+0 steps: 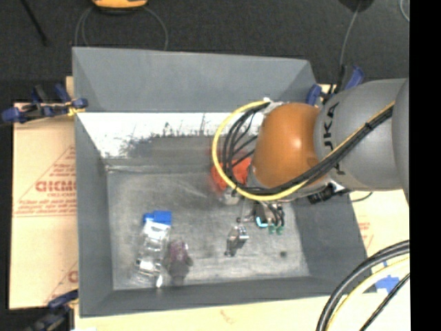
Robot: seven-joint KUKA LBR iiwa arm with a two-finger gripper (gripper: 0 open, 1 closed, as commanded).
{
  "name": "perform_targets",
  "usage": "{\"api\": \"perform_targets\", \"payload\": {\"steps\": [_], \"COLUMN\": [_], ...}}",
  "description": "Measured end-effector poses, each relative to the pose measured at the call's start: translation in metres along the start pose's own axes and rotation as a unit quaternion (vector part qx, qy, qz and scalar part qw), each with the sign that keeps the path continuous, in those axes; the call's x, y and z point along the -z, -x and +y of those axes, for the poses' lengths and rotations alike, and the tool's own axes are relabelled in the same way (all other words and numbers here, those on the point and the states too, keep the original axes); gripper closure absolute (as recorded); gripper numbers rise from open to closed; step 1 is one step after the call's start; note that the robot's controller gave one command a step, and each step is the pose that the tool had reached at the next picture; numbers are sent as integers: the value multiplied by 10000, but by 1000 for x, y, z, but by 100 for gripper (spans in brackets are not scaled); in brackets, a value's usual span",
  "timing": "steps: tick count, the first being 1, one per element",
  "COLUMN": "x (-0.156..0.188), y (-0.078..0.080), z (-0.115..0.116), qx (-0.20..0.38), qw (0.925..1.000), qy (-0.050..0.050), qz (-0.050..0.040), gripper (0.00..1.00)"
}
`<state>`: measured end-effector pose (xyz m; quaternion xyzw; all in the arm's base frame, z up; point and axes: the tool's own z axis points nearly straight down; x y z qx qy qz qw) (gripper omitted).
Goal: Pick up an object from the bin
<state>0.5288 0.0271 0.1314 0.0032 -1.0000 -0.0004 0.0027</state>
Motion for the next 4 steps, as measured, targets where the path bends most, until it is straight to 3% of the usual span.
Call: {"api": "perform_targets", "payload": {"steps": [1, 2, 3, 4], "x": [9, -58, -54, 88], "y": [24, 43, 45, 51], "z": [116, 133, 135, 123], "qx": [549, 1173, 1159, 1329], "qw": [9985, 9931, 9932, 9911], "qy": [11, -17, 1, -9], "qz": [-59, -74, -106, -89], "gripper": [0, 0, 100, 100]}}
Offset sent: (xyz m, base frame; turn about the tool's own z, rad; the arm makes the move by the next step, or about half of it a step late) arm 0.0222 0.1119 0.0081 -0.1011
